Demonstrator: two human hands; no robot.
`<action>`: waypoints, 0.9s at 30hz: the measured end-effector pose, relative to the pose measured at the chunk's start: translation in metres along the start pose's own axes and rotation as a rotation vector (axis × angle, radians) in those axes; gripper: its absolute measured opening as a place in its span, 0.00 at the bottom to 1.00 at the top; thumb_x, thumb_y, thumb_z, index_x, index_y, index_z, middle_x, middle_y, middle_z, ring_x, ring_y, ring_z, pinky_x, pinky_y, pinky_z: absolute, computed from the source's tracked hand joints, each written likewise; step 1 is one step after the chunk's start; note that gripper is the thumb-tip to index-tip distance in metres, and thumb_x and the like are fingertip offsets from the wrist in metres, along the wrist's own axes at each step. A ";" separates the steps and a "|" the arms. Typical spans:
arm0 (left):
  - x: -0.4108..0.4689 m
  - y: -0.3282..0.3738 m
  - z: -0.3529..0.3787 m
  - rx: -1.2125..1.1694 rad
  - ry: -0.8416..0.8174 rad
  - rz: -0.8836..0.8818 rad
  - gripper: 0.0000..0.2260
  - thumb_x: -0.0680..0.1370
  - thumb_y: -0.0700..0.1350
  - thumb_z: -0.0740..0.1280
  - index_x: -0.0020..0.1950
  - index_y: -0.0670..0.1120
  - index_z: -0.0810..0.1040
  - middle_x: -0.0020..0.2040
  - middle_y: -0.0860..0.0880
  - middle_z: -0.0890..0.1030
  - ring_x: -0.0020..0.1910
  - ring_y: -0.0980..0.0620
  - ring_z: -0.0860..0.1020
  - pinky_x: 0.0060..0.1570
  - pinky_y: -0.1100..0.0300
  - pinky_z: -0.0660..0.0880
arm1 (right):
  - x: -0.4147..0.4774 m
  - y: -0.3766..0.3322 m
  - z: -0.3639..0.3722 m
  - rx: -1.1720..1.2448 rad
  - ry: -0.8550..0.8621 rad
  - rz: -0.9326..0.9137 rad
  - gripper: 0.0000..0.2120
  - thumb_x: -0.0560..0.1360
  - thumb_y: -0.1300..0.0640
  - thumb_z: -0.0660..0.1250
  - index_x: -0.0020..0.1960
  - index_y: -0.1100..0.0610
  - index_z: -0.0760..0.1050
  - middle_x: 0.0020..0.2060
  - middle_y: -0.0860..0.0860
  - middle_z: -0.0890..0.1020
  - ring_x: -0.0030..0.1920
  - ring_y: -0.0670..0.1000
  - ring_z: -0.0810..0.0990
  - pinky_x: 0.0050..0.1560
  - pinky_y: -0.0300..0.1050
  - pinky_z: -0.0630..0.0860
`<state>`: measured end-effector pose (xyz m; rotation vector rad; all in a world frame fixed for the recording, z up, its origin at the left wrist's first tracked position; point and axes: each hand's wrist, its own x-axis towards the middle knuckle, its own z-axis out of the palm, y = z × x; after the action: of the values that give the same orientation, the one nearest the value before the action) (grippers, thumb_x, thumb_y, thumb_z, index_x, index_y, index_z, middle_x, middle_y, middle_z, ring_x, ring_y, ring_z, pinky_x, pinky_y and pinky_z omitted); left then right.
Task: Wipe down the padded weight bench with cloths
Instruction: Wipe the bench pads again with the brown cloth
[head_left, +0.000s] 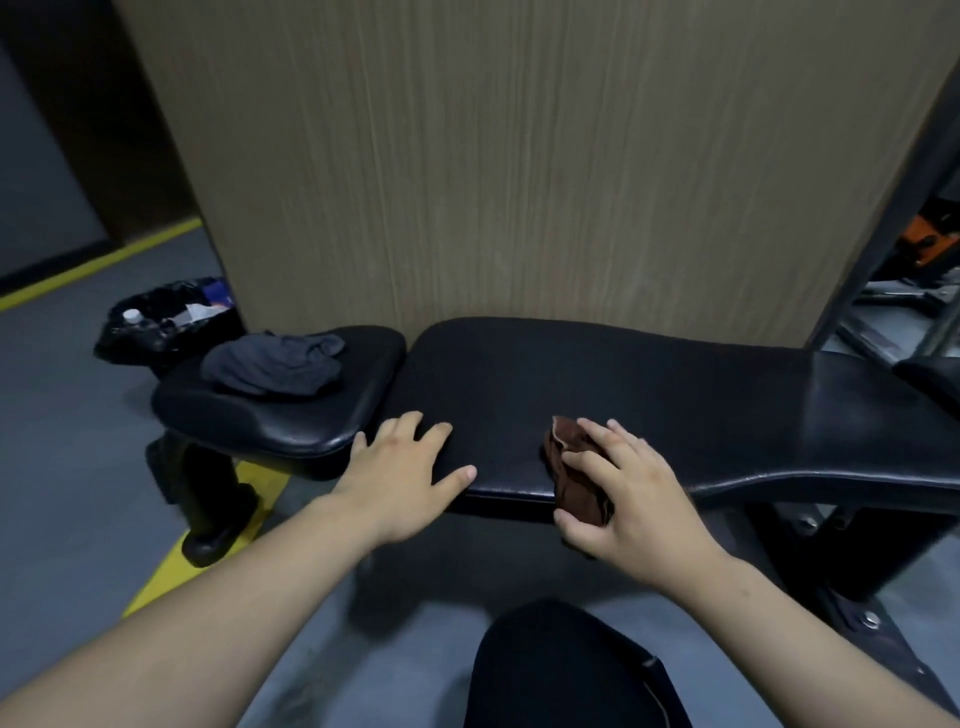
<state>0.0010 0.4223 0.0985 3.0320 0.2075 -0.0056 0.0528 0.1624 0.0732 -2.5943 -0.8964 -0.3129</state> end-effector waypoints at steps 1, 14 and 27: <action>-0.002 -0.005 0.000 0.003 0.002 0.000 0.32 0.78 0.69 0.52 0.79 0.55 0.58 0.78 0.46 0.59 0.76 0.45 0.57 0.73 0.38 0.58 | 0.003 -0.005 0.002 0.000 -0.035 -0.003 0.30 0.68 0.35 0.65 0.64 0.51 0.78 0.73 0.53 0.71 0.73 0.61 0.67 0.68 0.63 0.69; 0.013 -0.091 -0.026 -0.019 0.110 -0.121 0.22 0.82 0.58 0.55 0.73 0.53 0.68 0.75 0.47 0.65 0.74 0.45 0.61 0.71 0.39 0.61 | 0.065 -0.124 0.038 -0.140 -0.371 -0.193 0.43 0.76 0.42 0.61 0.80 0.58 0.41 0.78 0.59 0.33 0.78 0.61 0.33 0.76 0.66 0.40; 0.038 -0.138 -0.042 -0.096 0.249 -0.095 0.18 0.80 0.53 0.62 0.69 0.51 0.74 0.67 0.53 0.71 0.67 0.49 0.66 0.64 0.49 0.68 | 0.167 -0.146 0.073 0.067 -0.347 -0.068 0.32 0.75 0.44 0.62 0.76 0.54 0.63 0.81 0.54 0.50 0.80 0.56 0.47 0.77 0.63 0.41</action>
<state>0.0195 0.5674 0.1260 2.9170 0.3604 0.3641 0.0961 0.3905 0.1016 -2.6020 -1.0900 0.1542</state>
